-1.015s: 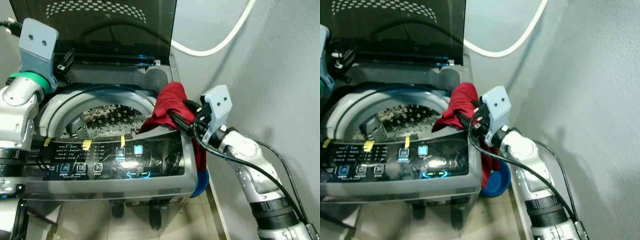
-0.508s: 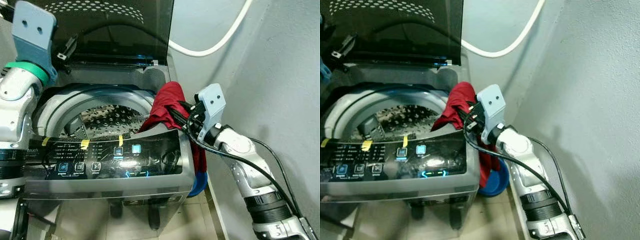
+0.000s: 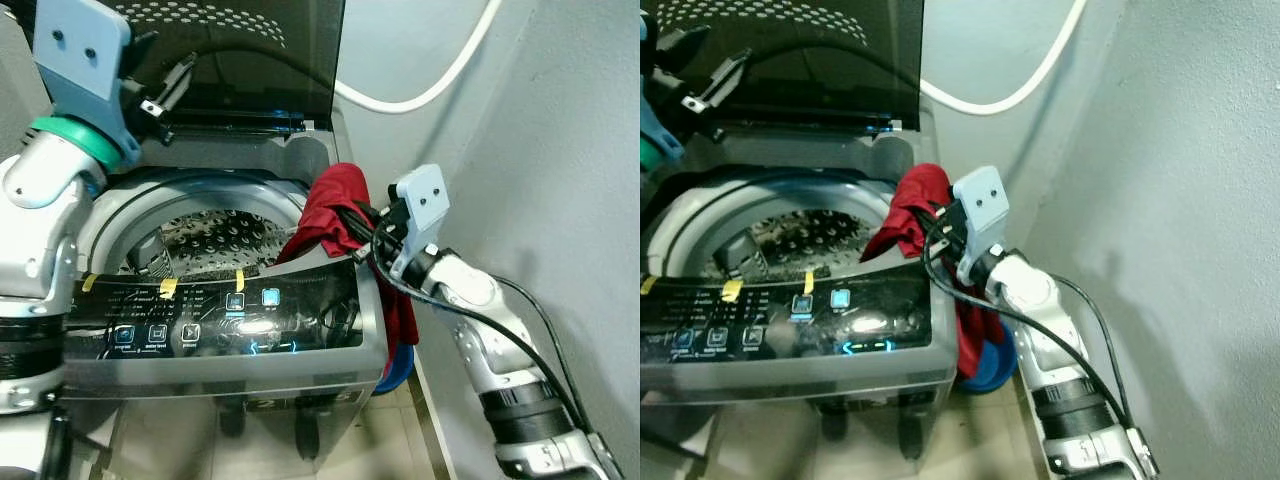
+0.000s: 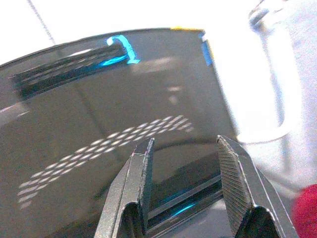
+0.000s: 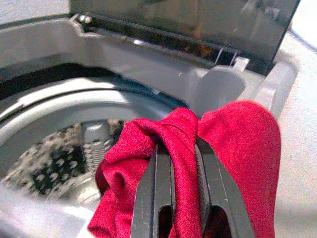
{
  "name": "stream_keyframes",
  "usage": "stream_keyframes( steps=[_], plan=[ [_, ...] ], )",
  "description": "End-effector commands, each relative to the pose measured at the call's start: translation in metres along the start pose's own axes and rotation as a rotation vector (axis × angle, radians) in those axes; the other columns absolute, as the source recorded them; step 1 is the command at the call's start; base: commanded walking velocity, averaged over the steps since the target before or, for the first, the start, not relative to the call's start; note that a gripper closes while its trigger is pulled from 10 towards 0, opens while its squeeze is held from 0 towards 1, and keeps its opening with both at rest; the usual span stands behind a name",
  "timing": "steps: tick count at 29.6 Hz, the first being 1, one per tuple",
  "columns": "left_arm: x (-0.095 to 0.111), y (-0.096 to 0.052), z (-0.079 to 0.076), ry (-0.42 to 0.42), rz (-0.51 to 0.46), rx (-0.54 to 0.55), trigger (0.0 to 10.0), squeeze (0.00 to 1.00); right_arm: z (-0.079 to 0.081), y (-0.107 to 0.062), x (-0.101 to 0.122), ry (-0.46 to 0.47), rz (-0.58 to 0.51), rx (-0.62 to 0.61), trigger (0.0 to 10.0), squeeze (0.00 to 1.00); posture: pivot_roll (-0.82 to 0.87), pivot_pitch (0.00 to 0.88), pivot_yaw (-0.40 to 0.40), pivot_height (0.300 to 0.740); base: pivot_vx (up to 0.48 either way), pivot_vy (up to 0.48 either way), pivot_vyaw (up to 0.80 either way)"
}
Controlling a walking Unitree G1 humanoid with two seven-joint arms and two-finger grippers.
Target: Clothes washing
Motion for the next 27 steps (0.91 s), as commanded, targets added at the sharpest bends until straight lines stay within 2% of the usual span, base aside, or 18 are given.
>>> stream_keyframes(
  steps=[1, 2, 4, 7, 8, 11, 13, 14, 15, 17, 18, 20, 21, 23, 24, 27],
  plan=[
    [0.01, 0.003, -0.002, -0.018, -0.032, 0.003, 10.0, 0.0, 0.008, 0.011, 0.012, -0.048, -0.051, 0.036, 10.0, 0.0, 0.06, 0.083, -0.018, 0.74, 0.0, 0.0, 0.0],
    [0.01, 0.003, -0.002, -0.018, -0.032, 0.003, 10.0, 0.0, 0.008, 0.011, 0.012, -0.048, -0.051, 0.036, 10.0, 0.0, 0.06, 0.083, -0.018, 0.74, 0.0, 0.0, 0.0],
    [0.032, 0.008, -0.004, -0.054, -0.133, 0.007, 10.0, 0.0, 0.035, 0.036, 0.039, -0.053, -0.14, 0.154, 10.0, 0.0, 0.06, 0.083, -0.023, 0.74, 0.0, 0.0, 0.0],
    [0.04, 0.009, -0.005, -0.063, -0.168, 0.009, 10.0, 0.0, 0.045, 0.044, 0.048, -0.044, -0.169, 0.193, 10.0, 0.0, 0.06, 0.083, -0.023, 0.74, 0.0, 0.0, 0.0],
    [0.054, 0.01, -0.004, -0.082, -0.226, 0.008, 10.0, 0.0, 0.059, 0.055, 0.061, -0.025, -0.214, 0.234, 10.0, 0.0, 0.06, 0.082, -0.025, 0.74, 0.0, 0.0, 0.0],
    [0.054, 0.01, -0.004, -0.082, -0.226, 0.008, 10.0, 0.0, 0.059, 0.055, 0.061, -0.025, -0.214, 0.234, 10.0, 0.0, 0.06, 0.082, -0.025, 0.74, 0.0, 0.0, 0.0],
    [0.084, 0.007, -0.005, -0.146, -0.357, -0.027, 10.0, 0.0, 0.085, 0.077, 0.095, 0.078, -0.328, 0.266, 10.0, 0.0, 0.07, 0.085, -0.034, 0.74, 0.0, 0.0, 0.0],
    [0.084, 0.007, -0.005, -0.146, -0.357, -0.027, 10.0, 0.0, 0.085, 0.077, 0.095, 0.078, -0.328, 0.266, 10.0, 0.0, 0.07, 0.085, -0.034, 0.74, 0.0, 0.0, 0.0],
    [0.096, 0.003, -0.005, -0.183, -0.409, -0.049, 10.0, 0.0, 0.099, 0.088, 0.108, 0.101, -0.362, 0.264, 10.0, 0.0, 0.07, 0.086, -0.037, 0.74, 0.0, 0.0, 0.0],
    [0.096, 0.003, -0.005, -0.183, -0.409, -0.049, 10.0, 0.0, 0.099, 0.088, 0.108, 0.101, -0.362, 0.264, 10.0, 0.0, 0.07, 0.086, -0.037, 0.74, 0.0, 0.0, 0.0],
    [0.101, 0.0, -0.005, -0.198, -0.431, -0.06, 10.0, 0.0, 0.111, 0.098, 0.105, 0.064, -0.33, 0.253, 10.0, 0.0, 0.08, 0.085, -0.045, 0.74, 0.0, 0.0, 0.0],
    [0.104, -0.002, -0.005, -0.203, -0.427, -0.061, 10.0, 0.0, 0.126, 0.11, 0.075, -0.013, -0.19, 0.254, 10.0, 0.0, 0.08, 0.086, -0.05, 0.74, 0.0, 0.0, 0.0],
    [0.104, -0.002, -0.005, -0.203, -0.427, -0.061, 10.0, 0.0, 0.126, 0.11, 0.075, -0.013, -0.19, 0.254, 10.0, 0.0, 0.08, 0.086, -0.05, 0.74, 0.0, 0.0, 0.0],
    [0.102, -0.003, -0.004, -0.196, -0.405, -0.056, 10.0, 0.0, 0.134, 0.107, 0.038, -0.163, -0.081, 0.284, 10.0, 0.0, 0.08, 0.092, -0.051, 0.74, 0.0, 0.0, 0.0],
    [0.101, -0.003, -0.004, -0.199, -0.395, -0.055, 10.0, 0.0, 0.136, 0.103, 0.022, -0.203, -0.033, 0.307, 10.0, 0.0, 0.08, 0.092, -0.048, 0.74, 0.0, 0.0, 0.0],
    [0.1, -0.003, -0.003, -0.201, -0.388, -0.054, 10.0, 0.0, 0.137, 0.101, 0.011, -0.223, -0.001, 0.324, 10.0, 0.0, 0.08, 0.092, -0.048, 0.74, 0.0, 0.0, 0.0]
  ],
)
Point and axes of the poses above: a point about 5 cm out from each wrist's last joint towards the gripper, its own y axis pointing out of the wrist towards the gripper, its own x axis along the axis of the wrist's last joint, z = x × y, the point moved 3 cm from there along y, pointing out of the wrist towards the gripper, and after that the axes turned 10 degrees about y, right-handed, at the moved point
